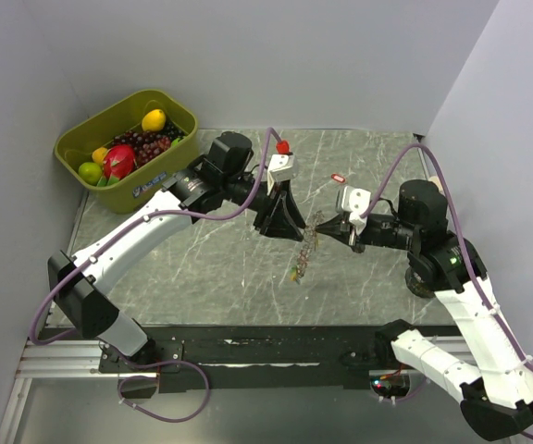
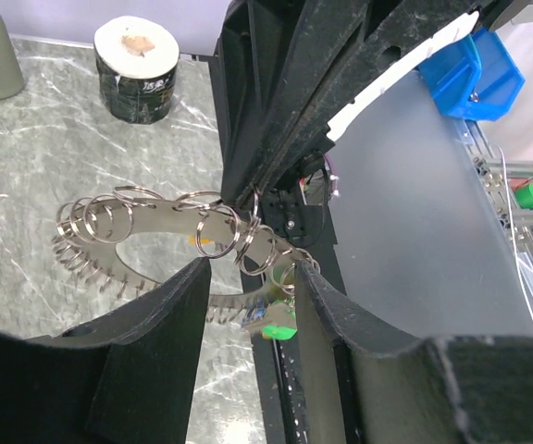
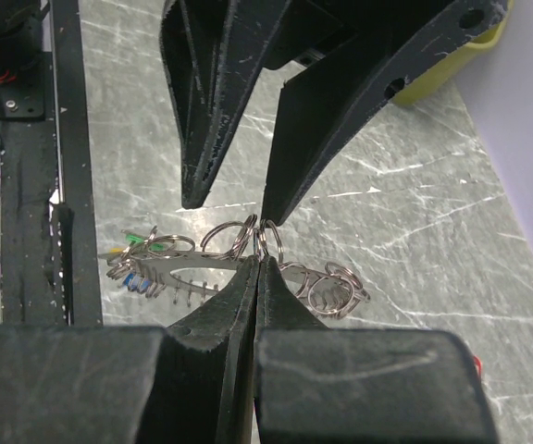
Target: Remove the keys from the keyring
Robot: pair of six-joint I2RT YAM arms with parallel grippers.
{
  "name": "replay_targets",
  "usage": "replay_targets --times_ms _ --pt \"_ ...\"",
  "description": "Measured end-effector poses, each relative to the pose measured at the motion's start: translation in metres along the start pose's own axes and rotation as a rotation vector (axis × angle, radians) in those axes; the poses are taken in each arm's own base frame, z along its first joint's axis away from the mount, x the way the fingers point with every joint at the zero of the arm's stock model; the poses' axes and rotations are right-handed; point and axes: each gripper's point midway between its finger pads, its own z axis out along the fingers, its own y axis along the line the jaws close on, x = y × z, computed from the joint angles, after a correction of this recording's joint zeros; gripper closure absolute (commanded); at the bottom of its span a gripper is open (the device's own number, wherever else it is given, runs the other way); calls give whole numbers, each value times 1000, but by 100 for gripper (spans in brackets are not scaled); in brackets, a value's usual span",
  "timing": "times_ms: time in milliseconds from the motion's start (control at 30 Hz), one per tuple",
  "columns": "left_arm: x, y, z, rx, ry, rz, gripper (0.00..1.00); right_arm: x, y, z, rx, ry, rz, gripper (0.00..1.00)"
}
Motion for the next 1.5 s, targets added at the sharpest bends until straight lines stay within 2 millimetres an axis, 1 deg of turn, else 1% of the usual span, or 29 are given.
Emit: replay_targets --times_ms 200,433,667,1067,1333,1500 --pt "-2 0 0 -2 -6 -6 54 4 7 1 -37 6 5 100" --pt "-5 0 1 0 -15 -6 53 15 11 4 -56 29 12 100" --pt "-8 0 1 4 -25 -2 53 13 13 4 -68 21 16 100" --pt "-10 -5 2 27 -34 -18 51 10 10 5 -53 9 42 100" --pt "-7 -5 8 28 -36 -47 44 5 19 7 -108 -23 98 100" --pt "-3 -1 11 1 -31 -64 40 -1 19 5 -123 -54 95 100"
